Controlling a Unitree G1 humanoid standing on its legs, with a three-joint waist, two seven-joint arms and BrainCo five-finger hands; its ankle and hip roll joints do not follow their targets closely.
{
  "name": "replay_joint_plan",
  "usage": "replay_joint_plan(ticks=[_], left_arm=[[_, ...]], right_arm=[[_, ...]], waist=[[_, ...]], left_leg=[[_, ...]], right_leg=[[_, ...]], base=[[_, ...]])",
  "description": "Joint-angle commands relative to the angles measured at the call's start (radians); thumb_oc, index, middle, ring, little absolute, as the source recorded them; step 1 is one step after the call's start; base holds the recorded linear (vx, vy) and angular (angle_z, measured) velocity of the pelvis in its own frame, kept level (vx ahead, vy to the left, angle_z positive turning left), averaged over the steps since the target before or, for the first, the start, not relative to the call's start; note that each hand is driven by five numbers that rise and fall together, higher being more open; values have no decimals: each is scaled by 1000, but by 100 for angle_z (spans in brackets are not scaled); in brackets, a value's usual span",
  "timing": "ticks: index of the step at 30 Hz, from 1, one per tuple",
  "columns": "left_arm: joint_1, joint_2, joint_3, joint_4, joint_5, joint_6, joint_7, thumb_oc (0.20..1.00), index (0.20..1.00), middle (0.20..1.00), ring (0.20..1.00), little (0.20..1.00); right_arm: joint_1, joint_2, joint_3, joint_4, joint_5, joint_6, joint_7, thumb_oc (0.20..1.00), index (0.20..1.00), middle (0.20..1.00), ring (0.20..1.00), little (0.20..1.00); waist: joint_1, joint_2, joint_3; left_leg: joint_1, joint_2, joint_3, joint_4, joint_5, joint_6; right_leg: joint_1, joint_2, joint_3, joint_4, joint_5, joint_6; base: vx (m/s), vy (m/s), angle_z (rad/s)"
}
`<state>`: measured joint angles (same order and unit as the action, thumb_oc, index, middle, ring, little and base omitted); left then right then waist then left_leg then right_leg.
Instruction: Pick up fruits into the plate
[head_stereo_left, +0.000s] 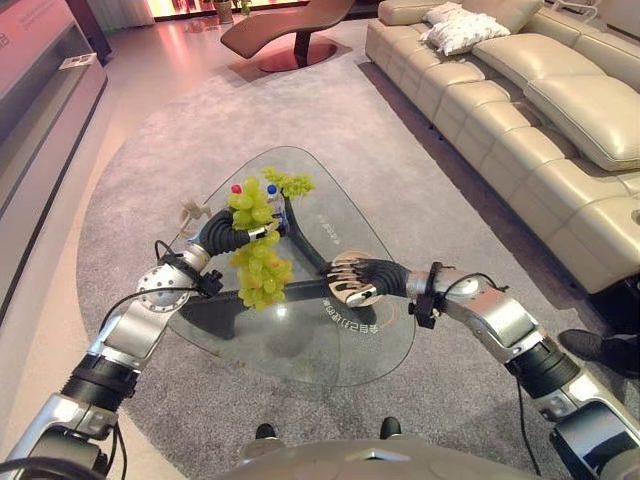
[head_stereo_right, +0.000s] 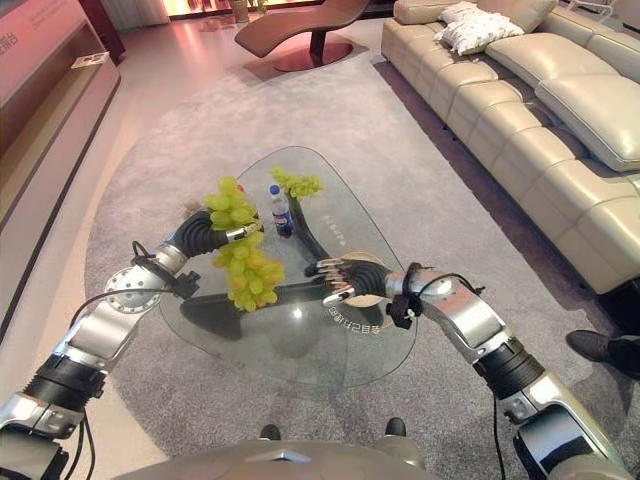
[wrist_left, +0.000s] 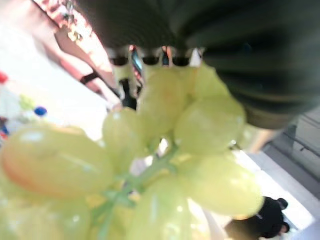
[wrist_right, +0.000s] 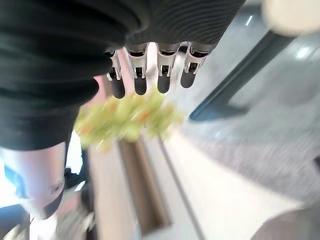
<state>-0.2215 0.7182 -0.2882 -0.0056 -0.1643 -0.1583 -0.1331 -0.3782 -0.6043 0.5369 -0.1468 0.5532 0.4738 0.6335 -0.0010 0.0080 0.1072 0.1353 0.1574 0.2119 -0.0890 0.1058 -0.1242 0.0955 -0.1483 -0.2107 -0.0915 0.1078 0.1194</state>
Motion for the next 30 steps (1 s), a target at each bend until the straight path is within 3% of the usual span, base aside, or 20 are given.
replay_joint_plan(ticks=[1, 4, 7, 10, 17, 23, 27, 30], left_arm=[[-166, -1, -47, -61, -131, -27, -13, 200, 200, 200, 200, 200], [-181, -45, -80, -67, -169, -3, -13, 200, 200, 200, 200, 200], [-188, -67, -95, -69, -196, 14, -8, 200, 200, 200, 200, 200], [-192, -135, -121, -49, -208, 16, -10, 200, 200, 200, 200, 200], [-211, -197, -147, -79, -210, 30, 22, 200, 200, 200, 200, 200], [-214, -178, -108, -86, -148, 58, 77, 200, 200, 200, 200, 200], [-209, -136, -65, -87, -115, 51, 102, 200, 200, 200, 200, 200], [-206, -86, -19, -81, -84, 35, 129, 200, 200, 200, 200, 200]], right_arm=[[-78, 48, 32, -74, 143, -22, -14, 1000, 1000, 1000, 1000, 1000], [-106, 94, 60, -104, 151, -103, -45, 1000, 1000, 1000, 1000, 1000], [-123, 126, 71, -123, 178, -124, -76, 1000, 1000, 1000, 1000, 1000], [-149, 210, 86, -148, 186, -155, -121, 1000, 1000, 1000, 1000, 1000], [-167, 259, 94, -165, 147, -194, -179, 1000, 1000, 1000, 1000, 1000], [-146, 227, 72, -181, 139, -135, -155, 1000, 1000, 1000, 1000, 1000], [-121, 160, 48, -192, 137, -90, -72, 1000, 1000, 1000, 1000, 1000], [-97, 92, 6, -189, 156, -109, -25, 1000, 1000, 1000, 1000, 1000]], waist=[[10, -29, -37], [14, -29, -44], [15, -29, -46], [17, -27, -50], [15, -22, -50], [11, -25, -53], [7, -29, -54], [5, -34, -55]], left_leg=[[-18, 4, 7, 58, -111, 4], [-14, 3, 5, 54, -113, 5], [-10, 3, 8, 53, -114, 4], [-9, 2, 9, 57, -120, 7], [-6, 2, 11, 59, -126, 10], [-2, 4, 14, 56, -125, 9], [-3, 8, 15, 53, -121, 6], [-3, 12, 16, 50, -114, 2]], right_leg=[[39, -64, -78, 52, -90, 42], [42, -66, -77, 45, -85, 45], [44, -69, -79, 42, -81, 47], [41, -73, -72, 42, -81, 47], [42, -79, -69, 42, -80, 49], [43, -81, -69, 43, -80, 51], [40, -79, -70, 45, -80, 50], [41, -77, -74, 46, -80, 49]], base=[[0, 0, 0], [14, -11, 4], [11, -7, 5], [0, 0, 0], [0, 0, 0], [0, 0, 0], [0, 0, 0], [0, 0, 0]])
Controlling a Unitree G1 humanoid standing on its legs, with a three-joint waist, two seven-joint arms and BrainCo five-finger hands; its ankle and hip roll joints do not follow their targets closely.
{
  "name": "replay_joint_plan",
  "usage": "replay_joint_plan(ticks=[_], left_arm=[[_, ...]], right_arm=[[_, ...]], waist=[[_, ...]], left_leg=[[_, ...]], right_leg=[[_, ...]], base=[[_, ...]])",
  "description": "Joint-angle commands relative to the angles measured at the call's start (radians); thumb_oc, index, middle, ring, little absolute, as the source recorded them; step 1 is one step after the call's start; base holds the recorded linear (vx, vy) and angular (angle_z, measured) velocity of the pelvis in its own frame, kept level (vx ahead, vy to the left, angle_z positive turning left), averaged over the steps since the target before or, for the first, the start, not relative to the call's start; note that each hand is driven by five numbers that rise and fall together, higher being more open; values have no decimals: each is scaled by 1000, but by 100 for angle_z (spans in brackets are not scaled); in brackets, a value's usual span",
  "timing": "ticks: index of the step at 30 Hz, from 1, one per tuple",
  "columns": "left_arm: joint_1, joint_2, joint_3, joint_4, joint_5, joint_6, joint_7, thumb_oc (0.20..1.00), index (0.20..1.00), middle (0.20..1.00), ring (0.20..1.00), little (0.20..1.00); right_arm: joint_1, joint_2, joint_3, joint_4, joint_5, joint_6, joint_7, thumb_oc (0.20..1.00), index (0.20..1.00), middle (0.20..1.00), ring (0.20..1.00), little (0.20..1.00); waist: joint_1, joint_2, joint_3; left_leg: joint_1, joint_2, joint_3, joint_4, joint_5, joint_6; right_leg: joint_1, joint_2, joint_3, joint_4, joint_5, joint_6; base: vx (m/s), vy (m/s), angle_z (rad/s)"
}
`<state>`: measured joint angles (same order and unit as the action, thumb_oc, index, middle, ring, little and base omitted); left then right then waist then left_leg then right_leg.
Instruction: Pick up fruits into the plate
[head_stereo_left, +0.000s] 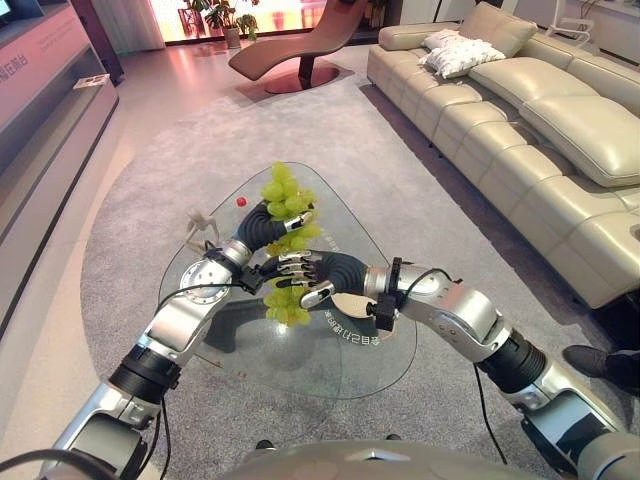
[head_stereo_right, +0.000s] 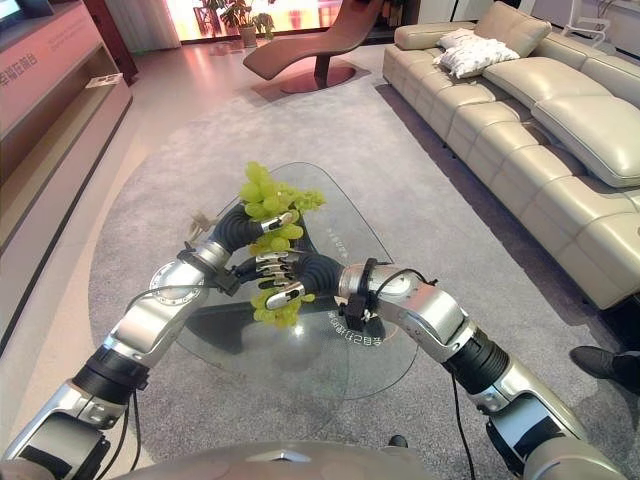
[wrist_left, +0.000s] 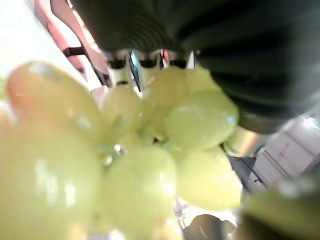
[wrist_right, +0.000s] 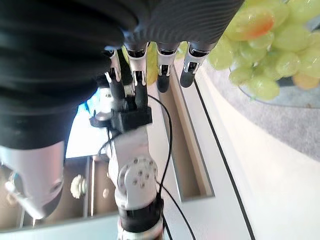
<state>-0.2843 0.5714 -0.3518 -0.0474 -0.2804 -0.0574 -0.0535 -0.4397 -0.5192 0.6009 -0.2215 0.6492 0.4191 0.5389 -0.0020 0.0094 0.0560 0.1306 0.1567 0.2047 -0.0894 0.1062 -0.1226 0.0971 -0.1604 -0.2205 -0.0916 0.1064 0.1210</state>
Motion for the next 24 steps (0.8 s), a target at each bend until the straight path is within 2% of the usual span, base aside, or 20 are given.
replay_joint_plan(ticks=[1, 5, 10, 13, 17, 21, 24], left_arm=[[-142, 78, 61, -32, 43, -69, 62, 200, 200, 200, 200, 200], [-137, 129, 122, 11, 71, -68, 84, 200, 200, 200, 200, 200], [-138, 148, 162, 86, 104, -66, 124, 200, 200, 200, 200, 200], [-137, 141, 177, 133, 122, -92, 132, 200, 200, 200, 200, 200], [-154, 115, 175, 145, 109, -105, 125, 200, 200, 200, 200, 200], [-149, 88, 179, 111, 68, -121, 65, 200, 200, 200, 200, 200], [-148, 75, 172, 57, 36, -110, 24, 200, 200, 200, 200, 200]], right_arm=[[-25, -13, -79, -108, 75, -73, 77, 1000, 1000, 1000, 1000, 1000], [3, -47, -162, -76, 160, -95, 127, 1000, 1000, 1000, 1000, 1000], [28, -33, -224, -60, 202, -127, 130, 1000, 1000, 1000, 1000, 1000], [47, -6, -254, -56, 209, -156, 136, 1000, 1000, 1000, 1000, 1000], [49, 40, -288, -32, 219, -221, 61, 1000, 1000, 1000, 1000, 1000], [58, 88, -318, -13, 203, -243, 0, 1000, 1000, 1000, 1000, 1000], [61, 109, -316, -21, 209, -263, -14, 1000, 1000, 1000, 1000, 1000]], waist=[[6, -37, -5], [2, -39, -8], [-4, -38, -9], [-8, -37, -11], [-14, -32, -9], [-18, -28, -4], [-18, -23, -1]], left_leg=[[2, 14, 22, 48, -113, 0], [2, 15, 17, 47, -111, -4], [1, 12, 6, 44, -111, -5], [1, 10, 4, 41, -112, -4], [-3, 12, 3, 43, -112, -4], [0, 13, 7, 43, -114, -1], [-3, 14, 11, 43, -113, -1]], right_leg=[[40, -63, -65, 46, -79, 47], [41, -60, -65, 47, -80, 45], [42, -54, -59, 43, -83, 42], [42, -51, -56, 40, -84, 42], [39, -47, -51, 41, -85, 39], [39, -44, -50, 41, -88, 38], [37, -43, -51, 41, -89, 37]], base=[[0, 0, 0], [0, 0, 0], [0, 0, 0], [0, 0, 0], [-2, 0, -1], [-12, 1, -4], [-20, 3, -1]])
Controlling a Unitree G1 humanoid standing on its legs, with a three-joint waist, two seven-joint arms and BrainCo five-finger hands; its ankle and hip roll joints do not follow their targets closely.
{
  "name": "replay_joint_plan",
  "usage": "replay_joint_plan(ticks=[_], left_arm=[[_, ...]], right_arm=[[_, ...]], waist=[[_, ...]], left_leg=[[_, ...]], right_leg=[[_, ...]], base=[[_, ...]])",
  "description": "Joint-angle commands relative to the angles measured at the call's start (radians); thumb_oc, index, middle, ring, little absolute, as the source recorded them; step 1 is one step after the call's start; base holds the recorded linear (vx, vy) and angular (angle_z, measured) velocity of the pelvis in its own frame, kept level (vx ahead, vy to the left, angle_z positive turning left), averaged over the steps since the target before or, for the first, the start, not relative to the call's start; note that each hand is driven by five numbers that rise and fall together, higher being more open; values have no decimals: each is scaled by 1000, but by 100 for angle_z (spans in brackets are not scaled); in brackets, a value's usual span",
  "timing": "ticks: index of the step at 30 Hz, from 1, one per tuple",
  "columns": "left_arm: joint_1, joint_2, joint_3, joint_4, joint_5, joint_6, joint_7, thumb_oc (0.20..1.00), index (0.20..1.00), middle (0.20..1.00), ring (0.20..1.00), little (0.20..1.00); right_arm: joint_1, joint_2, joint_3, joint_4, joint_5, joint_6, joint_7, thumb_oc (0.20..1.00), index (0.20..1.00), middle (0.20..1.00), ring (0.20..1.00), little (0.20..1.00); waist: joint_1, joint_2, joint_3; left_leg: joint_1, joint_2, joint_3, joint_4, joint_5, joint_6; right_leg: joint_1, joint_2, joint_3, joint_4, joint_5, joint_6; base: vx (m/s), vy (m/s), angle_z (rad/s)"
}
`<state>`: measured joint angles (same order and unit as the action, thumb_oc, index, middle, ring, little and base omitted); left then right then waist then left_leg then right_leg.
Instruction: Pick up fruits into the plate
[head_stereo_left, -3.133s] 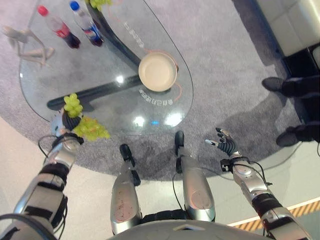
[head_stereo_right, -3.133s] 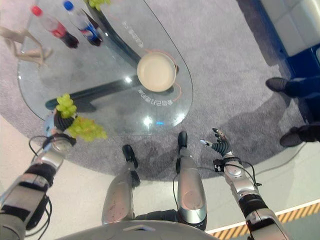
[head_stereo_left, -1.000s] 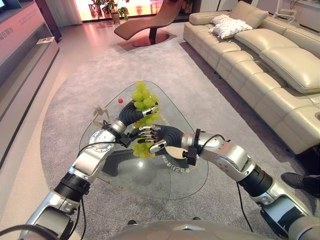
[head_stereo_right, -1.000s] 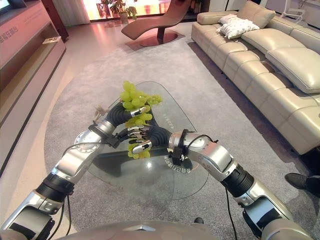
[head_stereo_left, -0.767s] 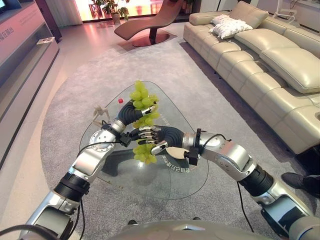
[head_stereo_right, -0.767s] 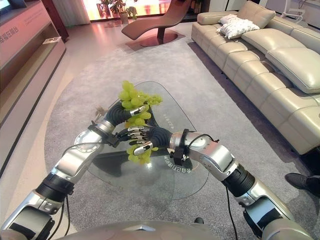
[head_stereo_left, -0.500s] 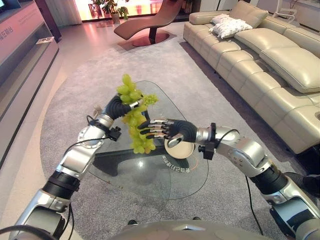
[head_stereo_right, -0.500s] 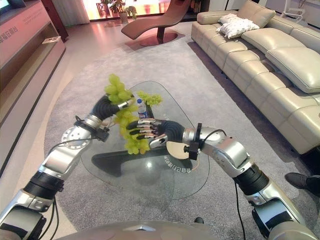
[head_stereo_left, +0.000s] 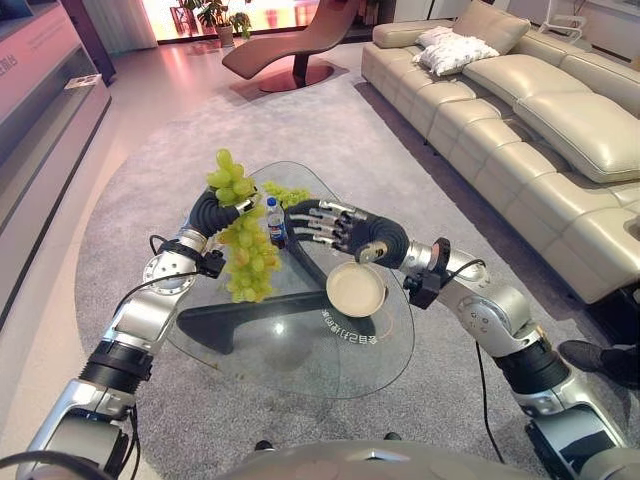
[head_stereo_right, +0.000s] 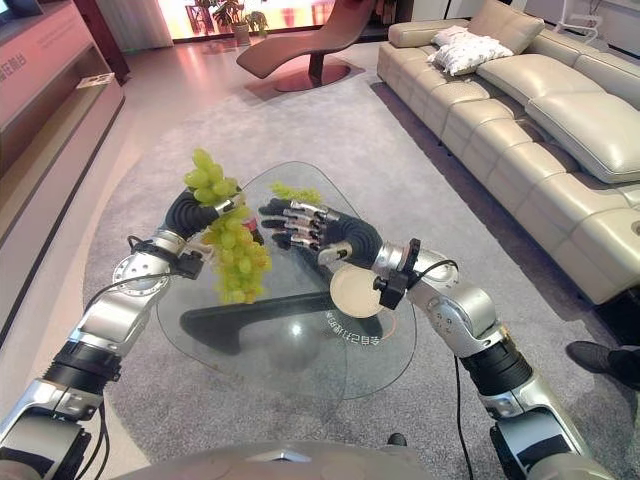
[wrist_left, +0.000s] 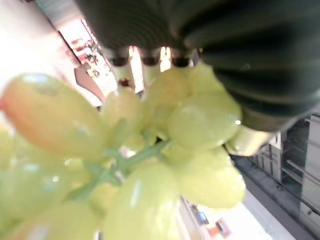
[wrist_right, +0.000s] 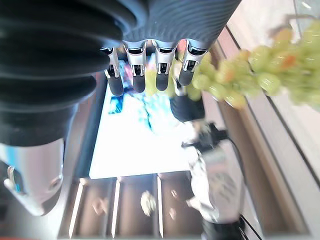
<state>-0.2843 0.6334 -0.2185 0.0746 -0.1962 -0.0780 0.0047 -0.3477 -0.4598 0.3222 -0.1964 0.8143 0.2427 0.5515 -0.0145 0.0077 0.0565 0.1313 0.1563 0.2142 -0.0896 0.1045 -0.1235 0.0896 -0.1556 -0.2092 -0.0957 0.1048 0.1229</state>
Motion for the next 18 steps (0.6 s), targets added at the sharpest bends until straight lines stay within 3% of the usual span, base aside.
replay_joint_plan(ticks=[1, 4, 9, 13, 18], left_arm=[[-149, 11, 37, -76, -58, -85, -47, 200, 200, 200, 200, 200], [-158, -3, 13, -116, -92, -63, -92, 200, 200, 200, 200, 200], [-194, -21, -15, -159, -157, -31, -131, 200, 200, 200, 200, 200], [-199, -30, -12, -214, -222, -33, -140, 200, 200, 200, 200, 200], [-199, -33, 13, -281, -259, -80, -123, 200, 200, 200, 200, 200]], right_arm=[[-32, 54, -36, -47, 46, -94, -30, 1000, 1000, 1000, 1000, 1000], [-48, 81, -23, -46, 50, -149, -79, 1000, 1000, 1000, 1000, 1000], [-86, 114, -21, -53, 5, -186, -176, 1000, 1000, 1000, 1000, 1000], [-85, 118, -19, -40, -8, -177, -202, 1000, 1000, 1000, 1000, 1000], [-66, 106, -23, -33, 14, -143, -208, 1000, 1000, 1000, 1000, 1000]], waist=[[-5, -21, -1], [-4, -16, 3], [-4, -9, 0], [-5, -4, 0], [-2, -5, -1]], left_leg=[[-4, 15, 2, 44, -112, 0], [0, 15, 6, 45, -114, 2], [-1, 13, 3, 48, -118, 3], [-4, 12, 1, 48, -119, 5], [-8, 11, -4, 47, -118, 6]], right_leg=[[45, -48, -62, 45, -87, 35], [48, -49, -63, 45, -87, 36], [49, -51, -60, 42, -88, 37], [44, -50, -54, 46, -90, 36], [43, -50, -52, 49, -94, 34]], base=[[-30, 8, -2], [0, 0, 0], [0, 0, 0], [0, 0, 0], [0, 0, 0]])
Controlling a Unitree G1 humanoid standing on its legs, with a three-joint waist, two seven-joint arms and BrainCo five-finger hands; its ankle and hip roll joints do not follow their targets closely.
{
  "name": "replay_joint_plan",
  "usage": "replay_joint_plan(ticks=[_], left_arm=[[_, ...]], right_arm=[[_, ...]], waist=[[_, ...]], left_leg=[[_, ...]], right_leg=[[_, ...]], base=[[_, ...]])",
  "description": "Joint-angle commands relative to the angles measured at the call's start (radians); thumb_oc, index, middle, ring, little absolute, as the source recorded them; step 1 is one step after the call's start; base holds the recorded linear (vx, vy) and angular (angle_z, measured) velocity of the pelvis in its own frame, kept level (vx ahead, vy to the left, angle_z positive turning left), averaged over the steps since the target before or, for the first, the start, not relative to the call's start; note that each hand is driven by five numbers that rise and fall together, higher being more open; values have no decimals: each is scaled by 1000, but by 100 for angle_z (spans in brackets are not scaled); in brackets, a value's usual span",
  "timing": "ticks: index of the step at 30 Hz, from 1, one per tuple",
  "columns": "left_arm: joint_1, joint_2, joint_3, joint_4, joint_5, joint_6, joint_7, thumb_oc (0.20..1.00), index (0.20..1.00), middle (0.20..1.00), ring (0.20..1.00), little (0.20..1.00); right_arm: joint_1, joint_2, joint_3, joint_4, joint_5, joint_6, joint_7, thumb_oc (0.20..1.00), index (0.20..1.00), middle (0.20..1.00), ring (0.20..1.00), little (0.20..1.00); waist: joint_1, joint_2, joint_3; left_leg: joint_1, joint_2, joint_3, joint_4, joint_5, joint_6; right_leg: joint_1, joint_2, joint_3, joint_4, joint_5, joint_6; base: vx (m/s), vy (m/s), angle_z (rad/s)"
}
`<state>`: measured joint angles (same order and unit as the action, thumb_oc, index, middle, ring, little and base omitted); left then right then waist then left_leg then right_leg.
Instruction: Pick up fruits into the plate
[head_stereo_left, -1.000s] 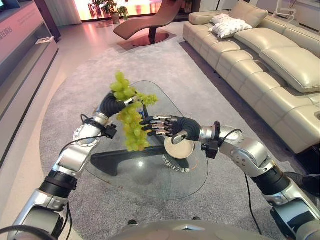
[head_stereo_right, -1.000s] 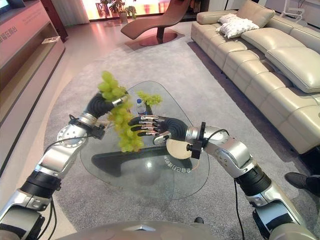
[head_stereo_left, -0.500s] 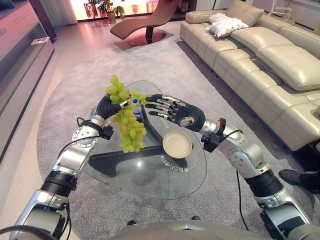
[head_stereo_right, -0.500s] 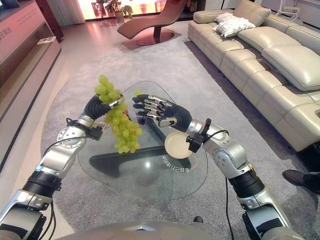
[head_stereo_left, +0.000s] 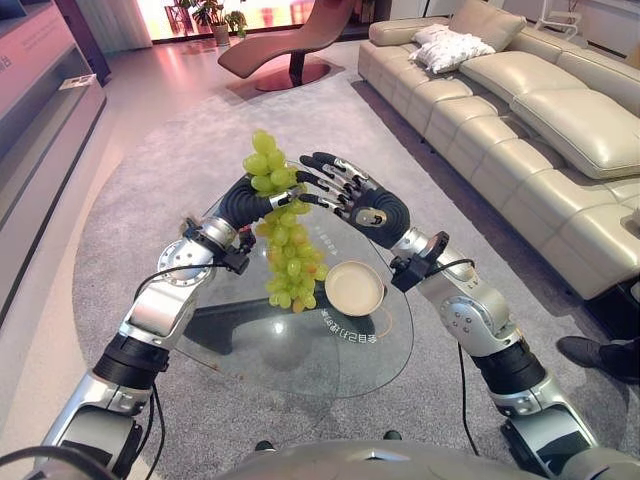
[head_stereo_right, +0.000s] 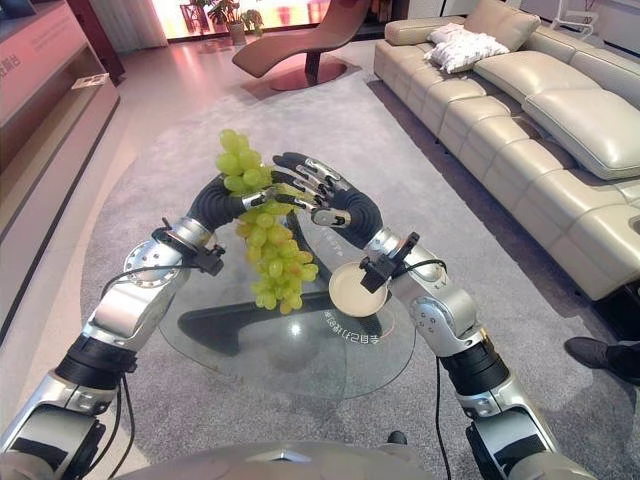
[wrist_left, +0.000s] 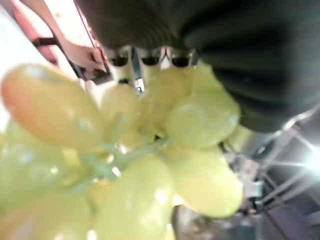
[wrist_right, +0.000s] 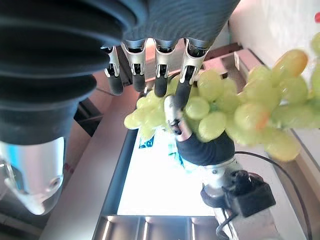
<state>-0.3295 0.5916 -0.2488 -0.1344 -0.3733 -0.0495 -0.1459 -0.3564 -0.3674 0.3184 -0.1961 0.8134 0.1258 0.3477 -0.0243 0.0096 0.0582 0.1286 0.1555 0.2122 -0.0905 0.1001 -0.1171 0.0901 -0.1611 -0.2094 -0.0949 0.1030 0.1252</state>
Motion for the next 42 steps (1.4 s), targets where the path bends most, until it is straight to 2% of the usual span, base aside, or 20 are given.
replay_joint_plan(ticks=[1, 7, 13, 16, 19, 20, 23, 27, 30, 34, 40, 42], left_arm=[[-158, 11, 48, -90, -85, -118, 32, 200, 200, 200, 200, 200], [-182, 21, 57, -116, -90, -151, 67, 200, 200, 200, 200, 200], [-192, 35, 68, -147, -83, -156, 90, 200, 200, 200, 200, 200], [-190, 38, 69, -151, -66, -147, 95, 200, 200, 200, 200, 200], [-184, 32, 68, -132, -41, -105, 115, 200, 200, 200, 200, 200], [-183, 29, 67, -121, -27, -93, 123, 200, 200, 200, 200, 200], [-176, 16, 71, -81, 11, -60, 138, 200, 200, 200, 200, 200], [-163, 12, 87, -20, 44, -44, 141, 200, 200, 200, 200, 200], [-156, 16, 96, 20, 54, -53, 138, 200, 200, 200, 200, 200], [-158, 24, 98, 25, 43, -76, 118, 200, 200, 200, 200, 200], [-176, 28, 76, -15, 35, -86, 89, 200, 200, 200, 200, 200], [-192, 33, 59, -27, 37, -92, 95, 200, 200, 200, 200, 200]], right_arm=[[-54, 12, -17, -28, 17, -10, -4, 1000, 1000, 1000, 1000, 1000], [-39, 10, -8, -6, 43, 17, -17, 1000, 1000, 1000, 1000, 1000], [-10, 12, -11, 5, 59, 22, -60, 1000, 1000, 1000, 1000, 1000], [-3, 15, -15, 5, 54, -40, -119, 1000, 1000, 1000, 1000, 1000], [-17, 52, -41, 6, 34, -208, -176, 1000, 1000, 1000, 1000, 1000], [-26, 67, -44, -1, 25, -239, -185, 1000, 1000, 1000, 1000, 1000], [-38, 100, -53, -28, 6, -301, -179, 1000, 1000, 1000, 1000, 1000], [-50, 114, -66, -47, 22, -322, -160, 1000, 1000, 1000, 1000, 1000], [-43, 111, -79, -60, 26, -319, -181, 1000, 1000, 1000, 1000, 1000], [-29, 102, -93, -46, 34, -283, -187, 1000, 1000, 1000, 1000, 1000], [-14, 90, -57, -6, 60, -154, -143, 1000, 1000, 1000, 1000, 1000], [-13, 78, -35, 6, 77, -93, -127, 1000, 1000, 1000, 1000, 1000]], waist=[[10, -8, -4], [9, -11, -8], [5, -11, -6], [3, -9, -3], [2, -2, -2], [2, 0, -1], [4, 5, 0], [12, 6, -2], [13, 3, -3], [11, 2, -2], [5, 0, 3], [2, -2, 2]], left_leg=[[-6, 11, -4, 47, -113, -1], [-4, 10, -9, 39, -111, 0], [-4, 11, -12, 35, -108, -1], [-4, 11, -14, 34, -107, -2], [-2, 10, -16, 33, -107, -1], [-1, 8, -18, 32, -107, 1], [-2, 5, -23, 32, -109, 4], [-3, 3, -27, 34, -111, 5], [-2, 2, -24, 32, -113, 7], [-5, 5, -17, 34, -110, 6], [-2, 8, -8, 33, -107, 5], [0, 8, -8, 32, -107, 5]], right_leg=[[43, -46, -53, 48, -93, 32], [42, -44, -52, 49, -95, 30], [41, -42, -48, 49, -94, 30], [40, -40, -44, 49, -94, 30], [41, -38, -42, 50, -95, 29], [41, -37, -40, 49, -95, 28], [41, -35, -37, 50, -99, 27], [41, -37, -40, 51, -102, 26], [42, -38, -42, 50, -101, 27], [40, -39, -45, 48, -99, 26], [40, -39, -43, 50, -99, 26], [43, -39, -41, 50, -101, 26]], base=[[0, 0, 0], [7, -2, 3], [12, -4, 6], [1, 1, 1], [0, 0, 0], [0, 0, 0], [3, 7, -1], [2, 4, -1], [0, 0, 0], [-1, 0, -1], [0, 0, 0], [0, 0, 0]])
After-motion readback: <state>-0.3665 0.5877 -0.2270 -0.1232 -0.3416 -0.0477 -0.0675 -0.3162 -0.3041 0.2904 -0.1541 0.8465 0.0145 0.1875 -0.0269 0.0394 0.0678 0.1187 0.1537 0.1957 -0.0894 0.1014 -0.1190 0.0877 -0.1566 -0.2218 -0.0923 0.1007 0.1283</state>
